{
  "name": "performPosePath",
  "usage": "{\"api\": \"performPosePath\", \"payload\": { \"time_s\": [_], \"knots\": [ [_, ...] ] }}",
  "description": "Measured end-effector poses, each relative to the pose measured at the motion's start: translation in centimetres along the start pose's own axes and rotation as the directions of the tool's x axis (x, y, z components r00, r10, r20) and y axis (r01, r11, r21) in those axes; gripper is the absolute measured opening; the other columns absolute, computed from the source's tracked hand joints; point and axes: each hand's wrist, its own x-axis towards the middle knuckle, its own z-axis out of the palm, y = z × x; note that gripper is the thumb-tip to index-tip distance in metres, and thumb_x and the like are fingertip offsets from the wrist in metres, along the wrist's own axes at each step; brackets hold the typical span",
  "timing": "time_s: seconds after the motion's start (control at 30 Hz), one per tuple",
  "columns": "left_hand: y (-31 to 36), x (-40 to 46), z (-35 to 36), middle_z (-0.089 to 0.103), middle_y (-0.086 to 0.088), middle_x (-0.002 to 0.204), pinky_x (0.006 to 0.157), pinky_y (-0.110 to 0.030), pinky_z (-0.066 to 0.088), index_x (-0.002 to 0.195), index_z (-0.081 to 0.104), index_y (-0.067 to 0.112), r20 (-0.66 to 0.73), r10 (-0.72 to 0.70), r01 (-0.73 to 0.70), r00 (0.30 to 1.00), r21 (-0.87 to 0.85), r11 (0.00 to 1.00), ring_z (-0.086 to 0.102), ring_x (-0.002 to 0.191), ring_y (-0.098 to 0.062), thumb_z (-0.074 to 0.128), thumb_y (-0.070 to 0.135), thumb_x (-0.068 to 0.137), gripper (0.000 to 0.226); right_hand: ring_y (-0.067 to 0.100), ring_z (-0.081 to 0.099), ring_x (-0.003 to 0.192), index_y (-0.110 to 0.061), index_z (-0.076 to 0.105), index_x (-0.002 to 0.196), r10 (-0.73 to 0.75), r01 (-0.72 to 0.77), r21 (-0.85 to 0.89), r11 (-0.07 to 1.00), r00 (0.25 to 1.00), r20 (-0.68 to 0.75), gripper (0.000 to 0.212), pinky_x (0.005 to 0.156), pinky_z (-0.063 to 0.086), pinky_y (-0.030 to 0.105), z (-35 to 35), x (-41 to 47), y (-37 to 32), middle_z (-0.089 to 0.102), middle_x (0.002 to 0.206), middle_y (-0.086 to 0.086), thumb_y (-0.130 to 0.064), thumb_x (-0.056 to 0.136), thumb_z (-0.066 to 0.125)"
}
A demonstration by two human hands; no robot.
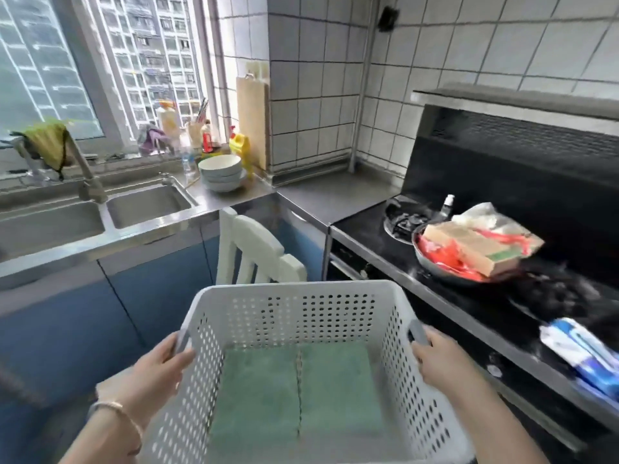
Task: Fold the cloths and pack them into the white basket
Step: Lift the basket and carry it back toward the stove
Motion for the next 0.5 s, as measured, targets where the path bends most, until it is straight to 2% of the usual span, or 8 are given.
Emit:
{"api": "performPosePath", "payload": {
  "time_s": [0.07, 0.13, 0.23, 0.33, 0.43, 0.5],
  "knots": [
    [1.9, 0.7, 4.7, 0.041, -0.004, 0.06, 0.055, -0.027, 0.026, 0.098, 0.06, 0.022, 0.051, 0.022, -0.023, 0.998, 0.016, 1.0, 0.033, 0.057, -0.018, 0.049, 0.014, 0.094, 0.015, 0.01, 0.038, 0.053, -0.024, 0.053, 0.095, 0.054, -0.054, 0.003, 0.999, 0.998, -0.045, 0.02, 0.05, 0.03, 0.025, -4.0, 0.2, 2.8, 0.042, 0.058, -0.008, -0.012, 0.092, 0.038],
    [4.0, 1.3, 8.7, 0.042, -0.006, 0.061, 0.056, -0.028, 0.028, 0.101, 0.058, 0.02, 0.1, 0.04, -0.041, 0.994, 0.007, 0.999, 0.034, 0.057, -0.019, 0.051, 0.015, 0.093, 0.012, 0.015, 0.037, 0.052, -0.02, 0.053, 0.084, 0.125, -0.123, 0.03, 0.992, 0.987, -0.104, 0.019, 0.054, 0.03, 0.028, -7.4, 0.5, 5.2, 0.041, 0.055, -0.005, -0.01, 0.092, 0.039],
    [7.8, 3.1, 13.9, 0.047, -0.008, 0.064, 0.059, -0.029, 0.03, 0.101, 0.051, 0.024, 0.181, 0.092, -0.093, 0.979, -0.004, 0.996, 0.038, 0.059, -0.02, 0.053, 0.015, 0.092, 0.013, 0.018, 0.037, 0.053, -0.023, 0.052, 0.073, 0.217, -0.202, 0.095, 0.975, 0.955, -0.2, 0.026, 0.059, 0.031, 0.033, -11.9, 1.1, 8.1, 0.041, 0.055, 0.0, -0.009, 0.09, 0.04],
    [11.5, 5.8, 18.3, 0.045, -0.006, 0.06, 0.057, -0.028, 0.028, 0.086, 0.057, 0.025, 0.277, 0.146, -0.145, 0.95, -0.024, 0.989, 0.036, 0.057, -0.019, 0.054, 0.013, 0.091, 0.013, 0.02, 0.038, 0.054, -0.027, 0.051, 0.072, 0.288, -0.253, 0.154, 0.955, 0.913, -0.29, 0.029, 0.059, 0.03, 0.035, -15.4, 1.9, 10.1, 0.043, 0.059, 0.003, -0.006, 0.09, 0.041],
    [14.3, 9.2, 21.7, 0.04, -0.005, 0.054, 0.057, -0.029, 0.024, 0.066, 0.054, 0.019, 0.35, 0.189, -0.205, 0.917, 0.007, 0.979, 0.032, 0.053, -0.018, 0.054, 0.013, 0.091, 0.025, 0.02, 0.035, 0.053, -0.021, 0.053, 0.075, 0.298, -0.247, 0.189, 0.95, 0.896, -0.329, 0.028, 0.056, 0.027, 0.034, -18.5, 3.8, 10.0, 0.041, 0.058, 0.006, -0.002, 0.09, 0.041],
    [16.3, 12.1, 23.4, 0.039, -0.006, 0.055, 0.057, -0.029, 0.025, 0.065, 0.054, 0.016, 0.366, 0.205, -0.221, 0.908, 0.0, 0.975, 0.032, 0.054, -0.018, 0.055, 0.015, 0.09, 0.025, 0.018, 0.033, 0.052, -0.019, 0.056, 0.079, 0.288, -0.224, 0.213, 0.951, 0.895, -0.342, 0.027, 0.054, 0.026, 0.031, -20.1, 5.8, 9.3, 0.038, 0.056, 0.004, -0.001, 0.09, 0.04]
  ]
}}
